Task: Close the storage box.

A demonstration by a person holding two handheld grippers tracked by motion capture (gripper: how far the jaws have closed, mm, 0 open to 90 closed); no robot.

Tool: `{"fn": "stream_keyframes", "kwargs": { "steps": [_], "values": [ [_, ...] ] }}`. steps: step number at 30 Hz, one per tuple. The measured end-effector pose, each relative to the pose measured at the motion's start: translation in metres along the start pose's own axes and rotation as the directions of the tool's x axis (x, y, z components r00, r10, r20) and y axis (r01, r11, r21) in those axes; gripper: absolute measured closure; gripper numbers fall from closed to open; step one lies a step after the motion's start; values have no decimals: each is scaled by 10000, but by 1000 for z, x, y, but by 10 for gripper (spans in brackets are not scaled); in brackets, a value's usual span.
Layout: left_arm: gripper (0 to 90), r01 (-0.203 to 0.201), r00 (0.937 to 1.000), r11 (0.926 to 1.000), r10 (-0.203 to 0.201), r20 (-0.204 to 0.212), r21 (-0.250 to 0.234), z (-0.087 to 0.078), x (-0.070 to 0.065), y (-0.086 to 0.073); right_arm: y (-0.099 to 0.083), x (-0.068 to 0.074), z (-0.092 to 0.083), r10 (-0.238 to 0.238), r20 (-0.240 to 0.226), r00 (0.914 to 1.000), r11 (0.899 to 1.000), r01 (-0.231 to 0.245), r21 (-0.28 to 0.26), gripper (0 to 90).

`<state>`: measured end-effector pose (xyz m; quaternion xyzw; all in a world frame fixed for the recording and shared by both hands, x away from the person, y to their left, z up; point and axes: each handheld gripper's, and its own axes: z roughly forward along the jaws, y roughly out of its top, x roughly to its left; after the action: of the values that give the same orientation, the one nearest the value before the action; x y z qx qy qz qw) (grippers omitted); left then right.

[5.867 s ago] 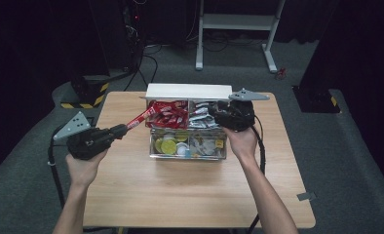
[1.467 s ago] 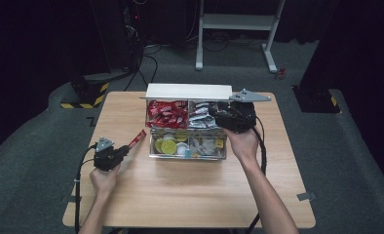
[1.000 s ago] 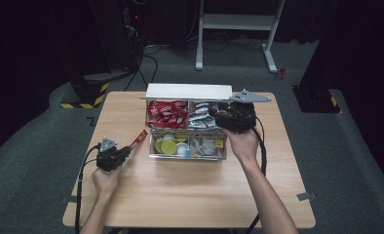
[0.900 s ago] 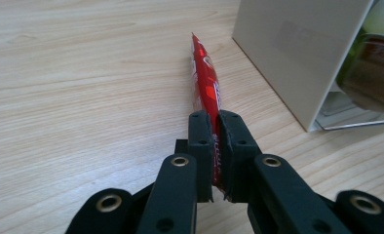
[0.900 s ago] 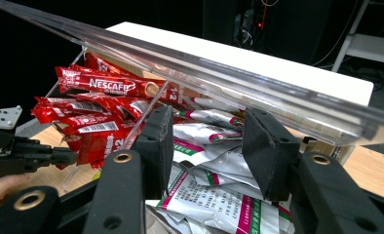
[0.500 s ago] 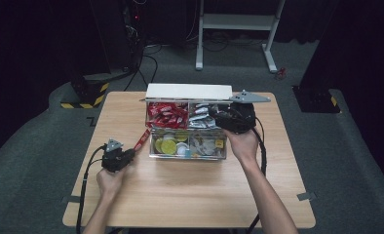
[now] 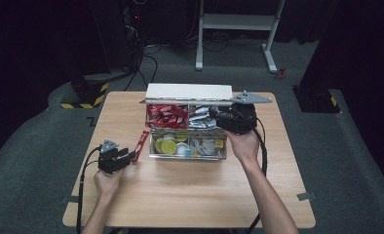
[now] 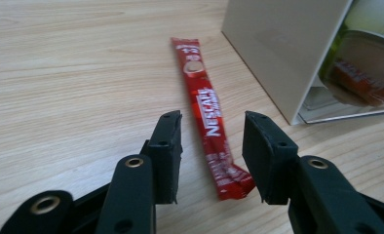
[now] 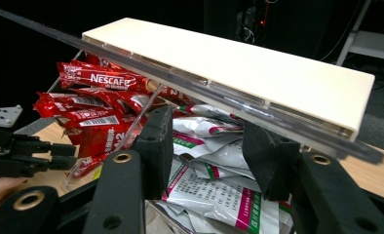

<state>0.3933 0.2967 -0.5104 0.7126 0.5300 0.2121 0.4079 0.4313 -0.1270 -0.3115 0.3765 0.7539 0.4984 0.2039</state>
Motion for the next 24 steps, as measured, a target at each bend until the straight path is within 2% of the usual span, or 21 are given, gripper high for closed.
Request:
{"fn": "stream_keyframes", "kwargs": {
  "steps": [4, 9, 14, 24],
  "values": [
    [556, 269, 9995, 9996, -270, -181, -19, -6, 8, -4, -2, -1, -2, 51, -26, 10000, 10000, -51, -72, 547],
    [552, 289, 9988, 9995, -294, -405, -117, -14, 14, -6, -3, -2, -3, 106, -25, 9999, 9999, -106, 21, 544],
    [539, 601, 9966, 9982, -605, -565, -88, -16, 21, -11, -5, -2, -5, 95, -22, 10000, 9999, -95, -55, 544],
    [519, 511, 9940, 9986, -498, -977, 111, -14, 25, -17, -6, -1, -10, 63, -56, 10000, 10000, -63, -60, 540]
  ]
}}
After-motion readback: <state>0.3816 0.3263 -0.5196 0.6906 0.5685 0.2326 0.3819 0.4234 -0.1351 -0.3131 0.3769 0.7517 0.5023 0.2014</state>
